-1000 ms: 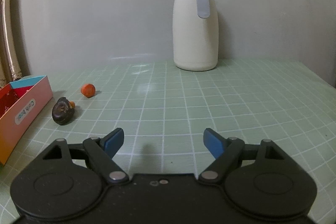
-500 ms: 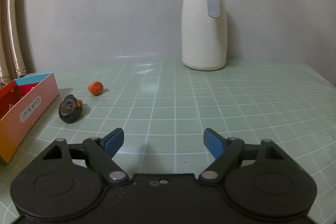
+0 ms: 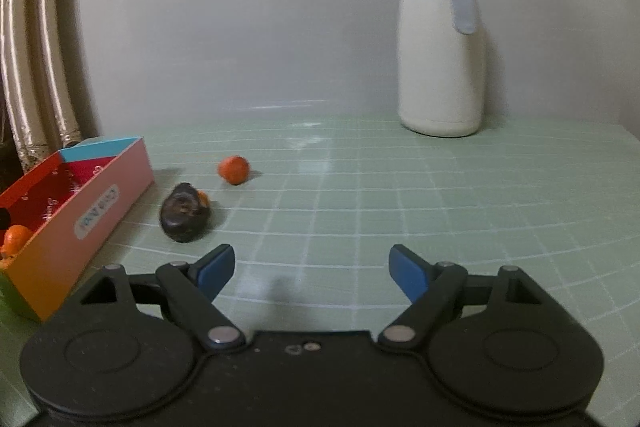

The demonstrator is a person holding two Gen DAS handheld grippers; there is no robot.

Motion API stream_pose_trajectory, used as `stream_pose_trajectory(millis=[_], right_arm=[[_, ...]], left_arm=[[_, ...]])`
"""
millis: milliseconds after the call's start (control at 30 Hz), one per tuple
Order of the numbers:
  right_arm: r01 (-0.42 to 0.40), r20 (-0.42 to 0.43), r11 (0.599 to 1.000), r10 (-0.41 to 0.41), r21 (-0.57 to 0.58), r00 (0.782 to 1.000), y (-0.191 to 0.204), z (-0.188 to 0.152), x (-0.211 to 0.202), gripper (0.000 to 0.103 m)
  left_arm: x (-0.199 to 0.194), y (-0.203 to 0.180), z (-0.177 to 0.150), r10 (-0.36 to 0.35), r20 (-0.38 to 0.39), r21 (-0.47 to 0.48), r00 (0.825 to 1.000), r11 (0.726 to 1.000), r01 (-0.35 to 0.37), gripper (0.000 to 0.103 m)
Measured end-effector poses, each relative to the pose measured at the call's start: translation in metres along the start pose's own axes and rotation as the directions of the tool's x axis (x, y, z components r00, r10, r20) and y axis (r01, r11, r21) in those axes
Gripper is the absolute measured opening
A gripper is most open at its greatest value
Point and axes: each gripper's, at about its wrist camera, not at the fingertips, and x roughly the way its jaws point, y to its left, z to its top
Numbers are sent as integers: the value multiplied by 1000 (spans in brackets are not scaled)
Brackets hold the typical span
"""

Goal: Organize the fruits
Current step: 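Move the open right gripper toward the dark brown fruit on the table, then lower the right gripper onto the dark brown fruit and close on it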

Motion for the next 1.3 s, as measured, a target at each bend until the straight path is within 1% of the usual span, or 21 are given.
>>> stream_pose_trajectory(millis=[100,167,200,267,400,533,733,1000,1067,1133,1267,1300], right_arm=[[-31,-3,1000,31,-4,1000,11,4,7,84],[-44,-7,999,43,-13,999,18,6,11,84],[-51,-10,999,51,-15,999,21,7,13,84],[-67,-12,998,67,-17,998,26,9,16,84],[-86,-19,996,86,-17,996,34,13,21,84],[-98,-26,995,97,-22,995,40,21,30,84],[-134,-47,991,133,-19,990,54,30,48,83],[-152,-77,988,150,-26,986,72,36,69,80],[-147,-86,988,144,-38,986,77,37,73,77],[-141,-101,989,135,-50,986,80,37,77,73],[-128,-119,990,120,-60,986,83,35,82,69],[-128,-120,990,120,-59,985,83,34,83,64]], left_arm=[[-1,5,-1,-11,7,1,1000,1000,11,98],[-4,6,-3,12,22,17,1000,1000,-12,98],[-5,8,-3,10,26,17,1000,1000,-11,98],[-6,13,-2,-2,27,-1,1000,1000,2,99],[-9,24,-1,14,40,-29,999,999,-13,99],[-13,36,-1,58,70,-52,996,997,-54,100],[-12,55,-3,118,77,-80,990,991,-112,102],[-9,71,-5,153,65,-103,986,984,-146,102],[-10,76,-6,158,64,-110,985,982,-151,102],[-10,79,-7,161,60,-116,985,981,-153,102],[-9,82,-7,165,55,-121,985,980,-157,102],[-9,82,-7,166,53,-120,985,980,-158,102]])
